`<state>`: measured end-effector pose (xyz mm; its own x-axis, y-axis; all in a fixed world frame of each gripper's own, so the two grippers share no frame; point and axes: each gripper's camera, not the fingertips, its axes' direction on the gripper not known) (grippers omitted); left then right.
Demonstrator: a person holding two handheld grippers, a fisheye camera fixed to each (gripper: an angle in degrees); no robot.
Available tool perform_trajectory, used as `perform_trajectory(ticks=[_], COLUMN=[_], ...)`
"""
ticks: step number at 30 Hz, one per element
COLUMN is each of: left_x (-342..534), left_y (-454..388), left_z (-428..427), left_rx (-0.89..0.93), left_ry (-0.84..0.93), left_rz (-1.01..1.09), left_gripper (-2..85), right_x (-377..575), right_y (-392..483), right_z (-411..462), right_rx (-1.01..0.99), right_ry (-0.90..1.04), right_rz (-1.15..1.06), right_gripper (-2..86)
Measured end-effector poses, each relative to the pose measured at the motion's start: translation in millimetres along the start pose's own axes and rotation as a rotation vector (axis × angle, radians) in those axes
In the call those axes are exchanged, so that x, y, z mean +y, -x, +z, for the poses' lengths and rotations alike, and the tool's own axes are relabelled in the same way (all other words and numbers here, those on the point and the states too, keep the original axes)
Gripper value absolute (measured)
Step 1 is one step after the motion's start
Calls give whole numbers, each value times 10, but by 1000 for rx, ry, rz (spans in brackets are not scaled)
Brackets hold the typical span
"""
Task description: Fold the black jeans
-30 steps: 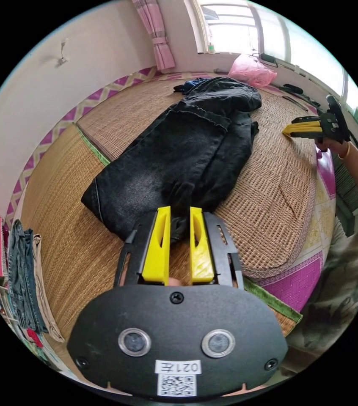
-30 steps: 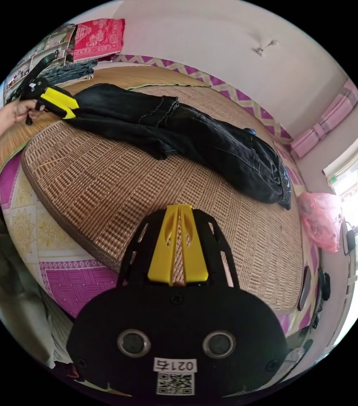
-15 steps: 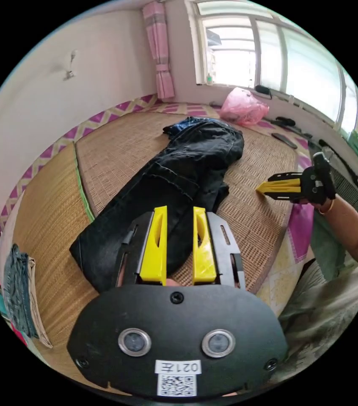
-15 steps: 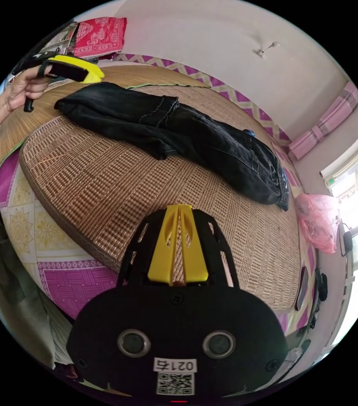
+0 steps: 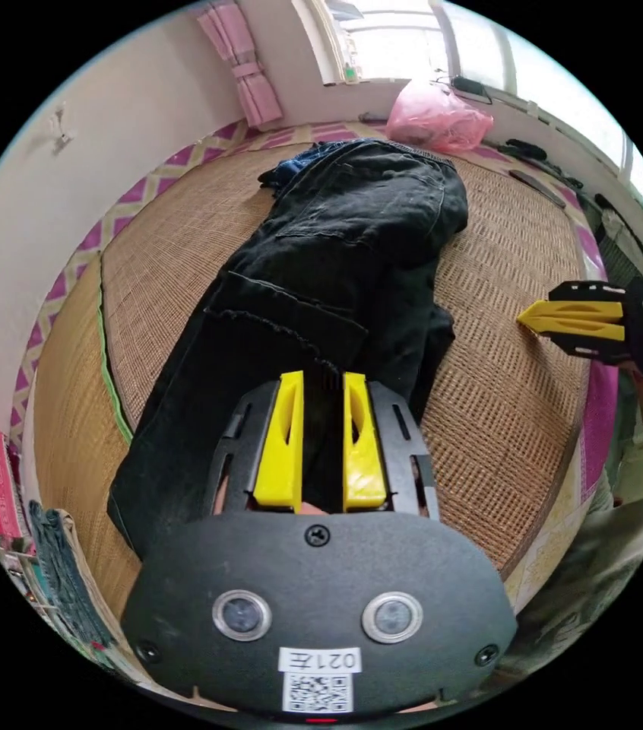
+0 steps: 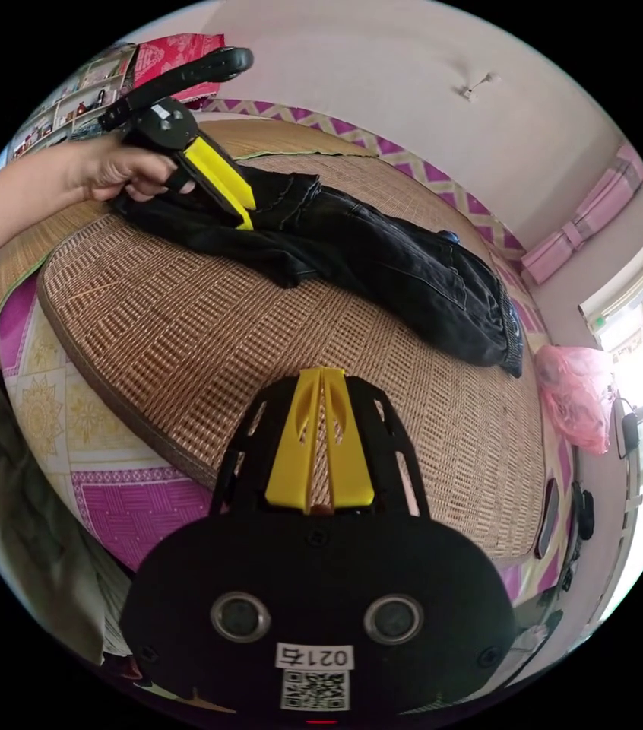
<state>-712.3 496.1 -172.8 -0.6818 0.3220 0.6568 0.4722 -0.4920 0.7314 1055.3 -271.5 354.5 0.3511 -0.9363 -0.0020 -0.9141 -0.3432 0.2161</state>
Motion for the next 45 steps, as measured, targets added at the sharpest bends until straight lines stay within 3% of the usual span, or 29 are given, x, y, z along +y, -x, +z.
perform_trajectory(ticks=[5, 10, 13, 21, 27, 34, 38, 42, 45], left_x=[245, 678, 672, -175, -344, -387, -331, -295, -146], left_y=[768, 1310, 1193, -72, -367, -416, -158, -41, 348], left_z=[-493, -1288, -1353, -302, 2, -43, -212, -169, -347], left_rx=[185, 197, 185, -68, -118, -155, -31, -112, -50], left_ry=[-187, -339, -282, -91, -12, 9, 0, 7, -37], left_rz=[-252, -340, -270, -152, -54, 28, 3, 13, -87], left_gripper=[7, 0, 2, 18, 54, 64, 83, 61, 35], right_x=[34, 70, 94, 179, 261, 371, 451, 536, 602], right_y=[-142, -177, -168, -7, 4, -59, -18, -15, -21], right_z=[-38, -72, -94, -130, -131, -103, -60, -7, 39], right_rx=[-39, -32, -17, 80, 89, 58, 76, 72, 63], right_ry=[0, 1, 2, 5, 6, 6, 7, 7, 7], right_rz=[18, 15, 9, -35, -38, -24, -32, -30, -26], right_gripper=[-7, -6, -7, -7, -7, -7, -7, -7, -7])
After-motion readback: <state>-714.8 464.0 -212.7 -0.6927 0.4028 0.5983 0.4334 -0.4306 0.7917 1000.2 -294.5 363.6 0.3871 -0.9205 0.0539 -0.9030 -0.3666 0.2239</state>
